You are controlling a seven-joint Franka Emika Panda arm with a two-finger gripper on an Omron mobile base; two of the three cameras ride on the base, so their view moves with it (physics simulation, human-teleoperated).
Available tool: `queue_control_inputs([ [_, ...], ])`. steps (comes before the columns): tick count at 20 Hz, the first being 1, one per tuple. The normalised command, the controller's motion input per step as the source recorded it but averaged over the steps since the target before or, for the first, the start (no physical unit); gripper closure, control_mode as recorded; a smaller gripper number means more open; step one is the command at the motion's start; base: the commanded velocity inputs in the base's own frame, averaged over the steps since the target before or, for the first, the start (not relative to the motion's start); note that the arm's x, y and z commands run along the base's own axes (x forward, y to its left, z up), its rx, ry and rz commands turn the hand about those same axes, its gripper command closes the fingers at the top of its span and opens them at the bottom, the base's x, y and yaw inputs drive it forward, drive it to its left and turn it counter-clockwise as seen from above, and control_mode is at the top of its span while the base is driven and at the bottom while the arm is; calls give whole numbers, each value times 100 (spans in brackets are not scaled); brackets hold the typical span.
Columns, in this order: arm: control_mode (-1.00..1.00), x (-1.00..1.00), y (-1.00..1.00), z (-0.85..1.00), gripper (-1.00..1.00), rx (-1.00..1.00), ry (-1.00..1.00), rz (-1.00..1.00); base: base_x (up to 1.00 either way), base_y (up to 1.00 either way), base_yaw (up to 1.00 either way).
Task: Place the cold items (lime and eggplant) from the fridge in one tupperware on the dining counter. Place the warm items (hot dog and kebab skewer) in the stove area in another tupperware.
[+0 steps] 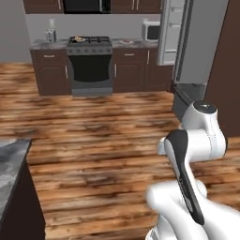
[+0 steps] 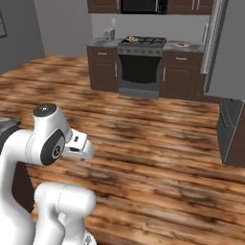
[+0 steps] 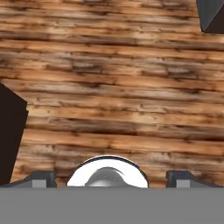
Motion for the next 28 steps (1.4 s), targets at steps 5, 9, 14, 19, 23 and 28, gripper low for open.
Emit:
queue_control_inputs([
  [5,100,0,0,0,-100,0,0,0,100,0,0],
  [9,100,0,0,0,-100,0,0,0,100,0,0],
  [14,100,0,0,0,-100,0,0,0,100,0,0],
  [19,100,0,0,0,-100,0,0,0,100,0,0],
  [23,100,0,0,0,-100,0,0,0,100,0,0],
  [28,100,0,0,0,-100,0,0,0,100,0,0],
])
